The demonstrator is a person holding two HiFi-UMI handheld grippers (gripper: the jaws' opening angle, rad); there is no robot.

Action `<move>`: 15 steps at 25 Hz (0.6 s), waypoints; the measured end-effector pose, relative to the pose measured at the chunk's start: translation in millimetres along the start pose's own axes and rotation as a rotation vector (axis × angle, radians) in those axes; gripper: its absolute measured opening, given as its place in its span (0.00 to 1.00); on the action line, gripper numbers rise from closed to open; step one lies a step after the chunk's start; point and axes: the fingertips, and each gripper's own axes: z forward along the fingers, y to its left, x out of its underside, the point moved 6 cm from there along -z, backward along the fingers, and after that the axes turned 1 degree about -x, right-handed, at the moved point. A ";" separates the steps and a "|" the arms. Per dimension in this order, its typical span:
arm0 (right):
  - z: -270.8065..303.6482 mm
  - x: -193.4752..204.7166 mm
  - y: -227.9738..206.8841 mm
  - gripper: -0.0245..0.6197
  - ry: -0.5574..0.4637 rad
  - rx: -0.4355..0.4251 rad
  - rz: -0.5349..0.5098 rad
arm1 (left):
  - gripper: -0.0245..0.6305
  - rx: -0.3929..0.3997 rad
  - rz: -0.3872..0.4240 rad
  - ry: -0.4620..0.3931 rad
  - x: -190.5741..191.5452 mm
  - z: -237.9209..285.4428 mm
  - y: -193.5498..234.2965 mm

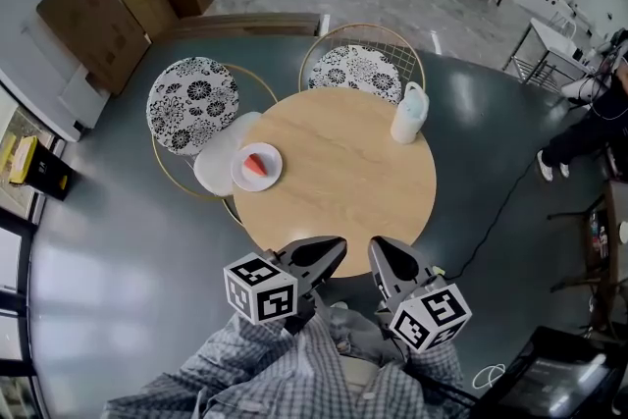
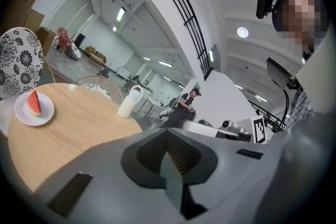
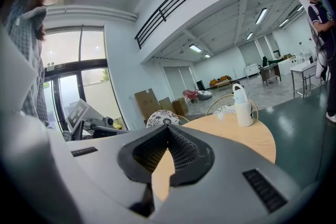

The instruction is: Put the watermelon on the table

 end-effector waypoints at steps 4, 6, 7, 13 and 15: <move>0.7 -1.0 -0.8 0.05 0.005 -0.002 0.000 | 0.05 -0.003 0.001 -0.001 -1.3 0.1 -0.2; -2.2 -1.8 -3.2 0.05 0.008 -0.001 -0.003 | 0.05 0.000 -0.002 0.000 0.4 2.9 -3.6; -2.9 -2.0 -3.9 0.05 0.009 -0.001 -0.002 | 0.05 -0.001 -0.001 0.001 1.2 3.6 -4.7; -0.3 -4.4 0.0 0.05 0.015 0.003 0.001 | 0.05 -0.005 0.004 0.005 0.7 -0.1 -4.4; 2.4 -5.1 0.6 0.05 0.013 -0.004 -0.011 | 0.05 -0.009 0.010 0.000 -1.6 -1.6 -2.7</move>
